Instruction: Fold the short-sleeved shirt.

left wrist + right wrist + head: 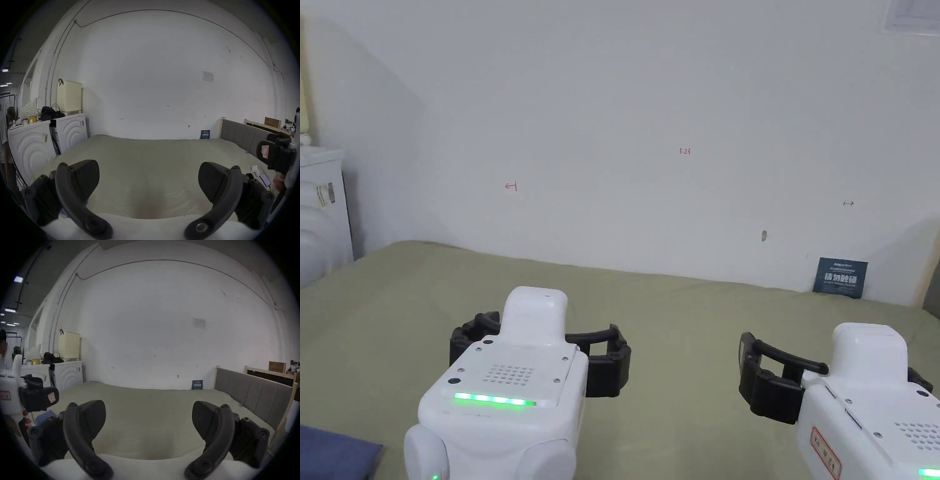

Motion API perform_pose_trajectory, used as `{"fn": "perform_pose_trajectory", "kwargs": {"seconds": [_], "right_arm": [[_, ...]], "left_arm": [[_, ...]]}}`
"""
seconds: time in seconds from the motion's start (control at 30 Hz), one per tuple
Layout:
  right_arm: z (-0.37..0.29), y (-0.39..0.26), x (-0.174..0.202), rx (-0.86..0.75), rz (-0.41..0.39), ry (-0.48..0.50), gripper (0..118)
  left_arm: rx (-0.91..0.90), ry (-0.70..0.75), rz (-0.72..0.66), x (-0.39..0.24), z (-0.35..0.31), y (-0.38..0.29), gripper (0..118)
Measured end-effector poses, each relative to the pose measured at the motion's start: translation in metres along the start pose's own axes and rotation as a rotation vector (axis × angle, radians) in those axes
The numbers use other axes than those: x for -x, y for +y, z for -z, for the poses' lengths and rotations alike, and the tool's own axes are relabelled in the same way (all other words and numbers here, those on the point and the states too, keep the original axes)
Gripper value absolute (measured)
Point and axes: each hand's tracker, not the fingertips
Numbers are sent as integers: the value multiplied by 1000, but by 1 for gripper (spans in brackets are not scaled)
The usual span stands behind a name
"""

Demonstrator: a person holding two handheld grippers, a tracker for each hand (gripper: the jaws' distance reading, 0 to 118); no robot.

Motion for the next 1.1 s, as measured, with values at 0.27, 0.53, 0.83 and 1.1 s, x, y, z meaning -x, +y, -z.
{"fn": "perform_pose_trajectory", "kwargs": {"seconds": [0.27,0.53,0.83,1.1], "right_arm": [[7,-7,-2,20,26,-89,110],[5,3,-8,-36,91,-41,110],[10,2,-14,-20,65,-171,110],[12,9,-16,31,93,-82,110]], "left_arm": [[10,13,-19,4,0,1,118],[10,5,-20,4,3,2,118],[20,5,-25,5,11,3,118],[27,-10,-27,7,14,8,118]]}}
